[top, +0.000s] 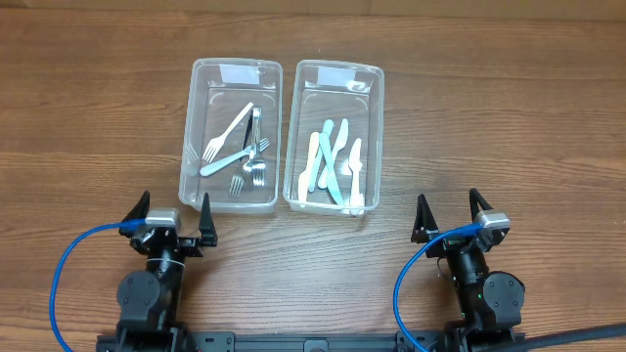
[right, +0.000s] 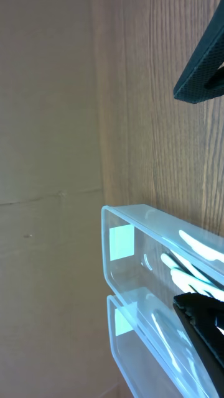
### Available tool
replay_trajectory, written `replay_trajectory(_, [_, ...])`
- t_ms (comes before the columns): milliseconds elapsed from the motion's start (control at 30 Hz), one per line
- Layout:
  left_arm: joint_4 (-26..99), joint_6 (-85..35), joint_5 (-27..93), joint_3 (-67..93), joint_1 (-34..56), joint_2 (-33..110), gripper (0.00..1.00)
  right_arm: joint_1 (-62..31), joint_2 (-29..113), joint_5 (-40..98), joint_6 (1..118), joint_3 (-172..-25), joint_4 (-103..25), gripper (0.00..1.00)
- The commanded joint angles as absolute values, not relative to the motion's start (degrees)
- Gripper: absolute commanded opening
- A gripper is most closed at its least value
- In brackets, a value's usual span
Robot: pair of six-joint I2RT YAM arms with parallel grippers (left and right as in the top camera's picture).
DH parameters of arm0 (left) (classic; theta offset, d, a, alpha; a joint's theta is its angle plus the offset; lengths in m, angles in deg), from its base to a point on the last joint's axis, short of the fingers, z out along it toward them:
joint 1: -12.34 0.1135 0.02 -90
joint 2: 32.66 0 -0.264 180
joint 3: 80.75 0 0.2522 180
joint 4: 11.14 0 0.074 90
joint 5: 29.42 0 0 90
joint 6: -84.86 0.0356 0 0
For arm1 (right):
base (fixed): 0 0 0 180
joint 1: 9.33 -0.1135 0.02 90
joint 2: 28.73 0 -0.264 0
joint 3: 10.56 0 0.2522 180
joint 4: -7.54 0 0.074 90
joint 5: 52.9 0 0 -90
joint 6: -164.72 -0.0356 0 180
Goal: Pack container
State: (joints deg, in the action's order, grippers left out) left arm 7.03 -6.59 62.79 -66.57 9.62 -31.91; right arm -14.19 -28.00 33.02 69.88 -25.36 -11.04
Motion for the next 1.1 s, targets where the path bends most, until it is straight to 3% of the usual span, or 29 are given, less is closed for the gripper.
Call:
replay_trajectory(0, [6.9,-9.9,63.0,-66.7,10.1,-32.5,1.0,-14.1,-28.6,33.0,70.1,-24.8,-10.7,1.0])
replay_trajectory(1067, [7.1,-10.1,60.6,-66.7,9.7,-32.4,1.0,-14.1,-28.6,32.9,70.1,-24.8,-10.7,1.0])
